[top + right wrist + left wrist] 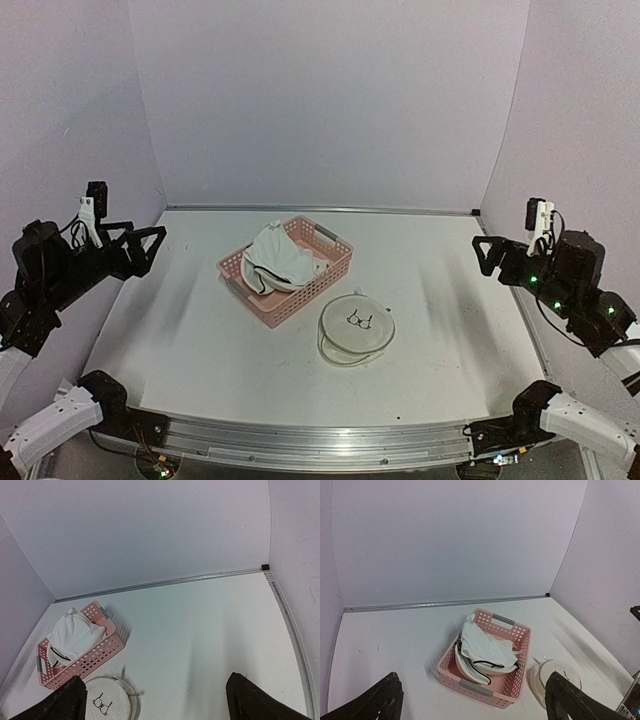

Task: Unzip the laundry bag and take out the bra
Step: Reset both arms

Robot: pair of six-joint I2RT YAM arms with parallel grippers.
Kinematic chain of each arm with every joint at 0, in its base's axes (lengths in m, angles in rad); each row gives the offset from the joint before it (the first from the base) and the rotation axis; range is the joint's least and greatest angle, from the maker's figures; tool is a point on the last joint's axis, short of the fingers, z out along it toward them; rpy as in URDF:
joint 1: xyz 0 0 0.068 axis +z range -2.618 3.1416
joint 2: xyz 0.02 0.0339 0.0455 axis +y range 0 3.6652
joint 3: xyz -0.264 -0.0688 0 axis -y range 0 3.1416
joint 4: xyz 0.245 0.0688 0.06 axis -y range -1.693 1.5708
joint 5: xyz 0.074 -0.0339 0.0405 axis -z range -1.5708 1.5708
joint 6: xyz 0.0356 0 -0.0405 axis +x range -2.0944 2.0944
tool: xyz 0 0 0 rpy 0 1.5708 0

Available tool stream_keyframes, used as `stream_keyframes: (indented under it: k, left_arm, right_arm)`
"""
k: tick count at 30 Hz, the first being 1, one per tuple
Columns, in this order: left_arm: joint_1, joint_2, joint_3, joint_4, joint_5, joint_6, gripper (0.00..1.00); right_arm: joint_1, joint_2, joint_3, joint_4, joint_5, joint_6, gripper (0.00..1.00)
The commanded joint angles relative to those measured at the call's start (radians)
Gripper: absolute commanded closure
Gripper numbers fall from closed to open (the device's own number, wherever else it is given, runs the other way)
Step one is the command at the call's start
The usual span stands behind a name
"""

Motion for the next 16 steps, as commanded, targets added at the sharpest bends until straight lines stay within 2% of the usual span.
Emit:
stream_keyframes:
  k: [1,16]
  left_arm:
    - [-0.001,-0.008,0.006,0.049,0.018,0.020,0.00]
    - [-0.001,-0.016,-0.001,0.049,0.014,0.020,0.01]
  right_arm:
    - [0.003,-0.005,0.022,0.017,0.026,-0.027,0.02]
    - [0.005,-0.021,0.020,0.024,-0.018,-0.036,0.02]
